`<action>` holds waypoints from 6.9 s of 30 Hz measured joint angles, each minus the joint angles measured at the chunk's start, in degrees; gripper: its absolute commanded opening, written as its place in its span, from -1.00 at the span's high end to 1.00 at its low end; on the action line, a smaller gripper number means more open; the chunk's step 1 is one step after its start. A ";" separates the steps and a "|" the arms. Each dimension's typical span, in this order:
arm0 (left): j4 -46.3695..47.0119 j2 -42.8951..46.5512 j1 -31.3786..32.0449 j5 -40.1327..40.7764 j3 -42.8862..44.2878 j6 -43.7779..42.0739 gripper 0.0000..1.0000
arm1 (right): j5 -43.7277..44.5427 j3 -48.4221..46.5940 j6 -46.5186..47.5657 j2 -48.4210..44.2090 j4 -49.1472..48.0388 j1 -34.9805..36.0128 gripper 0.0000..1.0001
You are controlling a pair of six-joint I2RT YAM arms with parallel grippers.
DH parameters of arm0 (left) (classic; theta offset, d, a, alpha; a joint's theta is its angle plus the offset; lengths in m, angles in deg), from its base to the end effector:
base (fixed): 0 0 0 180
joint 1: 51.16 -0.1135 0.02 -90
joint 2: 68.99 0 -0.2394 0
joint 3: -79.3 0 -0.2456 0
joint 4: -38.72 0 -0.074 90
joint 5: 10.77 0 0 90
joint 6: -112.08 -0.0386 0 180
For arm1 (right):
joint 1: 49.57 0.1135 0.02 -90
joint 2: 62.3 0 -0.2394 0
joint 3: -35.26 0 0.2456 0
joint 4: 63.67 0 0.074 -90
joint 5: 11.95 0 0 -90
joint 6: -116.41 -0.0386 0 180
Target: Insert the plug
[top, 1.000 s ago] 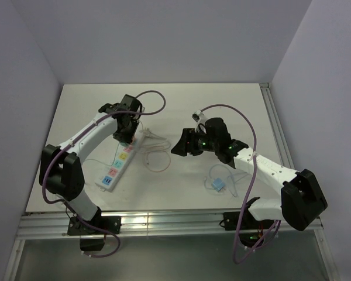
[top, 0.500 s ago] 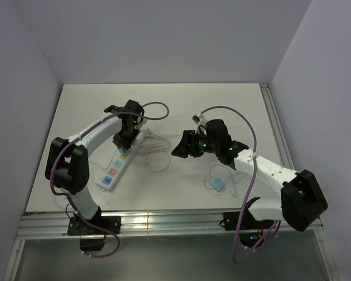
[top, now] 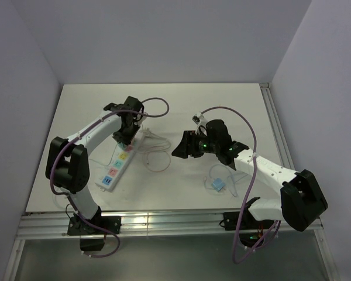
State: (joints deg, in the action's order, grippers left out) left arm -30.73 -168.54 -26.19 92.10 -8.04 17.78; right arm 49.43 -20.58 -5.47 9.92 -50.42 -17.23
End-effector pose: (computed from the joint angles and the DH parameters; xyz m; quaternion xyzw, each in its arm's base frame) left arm 0.3027 -0.1315 0.2116 0.2364 0.9580 0.0883 0.1362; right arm 0.2236 0.1634 0.2189 -0.1276 0.8371 0.4399 0.2991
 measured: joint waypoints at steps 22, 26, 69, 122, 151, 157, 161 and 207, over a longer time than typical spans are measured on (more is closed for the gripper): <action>0.39 -2.32 -0.02 -0.96 1.31 -0.59 0.99 | -0.37 0.15 -0.02 0.00 -0.96 -0.15 -0.51; 0.50 -2.36 -0.02 -0.92 1.31 -0.59 0.99 | -0.35 0.17 -0.02 0.00 -1.11 -0.15 -0.51; -0.28 -2.51 -0.11 -2.12 0.98 1.84 0.99 | -0.61 0.79 -0.22 0.00 -1.51 -0.35 -0.50; -1.11 -8.66 -5.31 -6.97 5.60 -0.61 0.99 | -0.13 0.44 -0.22 1.70 -0.42 -0.37 -0.50; 8.11 -6.80 -3.65 0.04 -0.79 -0.39 0.99 | 0.33 -2.03 -1.73 5.42 -0.79 0.79 -0.48; 9.68 -4.48 -4.17 -0.15 -1.53 2.86 0.09 | 1.36 -2.05 -1.62 4.92 0.50 0.79 -0.48; 10.25 -5.42 -4.81 -2.34 -1.88 5.09 -0.25 | 2.05 -2.05 -1.62 3.58 1.70 0.79 -0.48; 33.77 42.75 2.23 -25.11 -13.40 40.39 -0.99 | 37.55 3.17 -10.10 5.86 26.91 -1.75 -0.04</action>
State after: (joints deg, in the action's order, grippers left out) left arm 3.04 -125.78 -23.96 66.98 -21.44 58.18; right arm 86.98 -17.41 -15.57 15.78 -23.51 -18.98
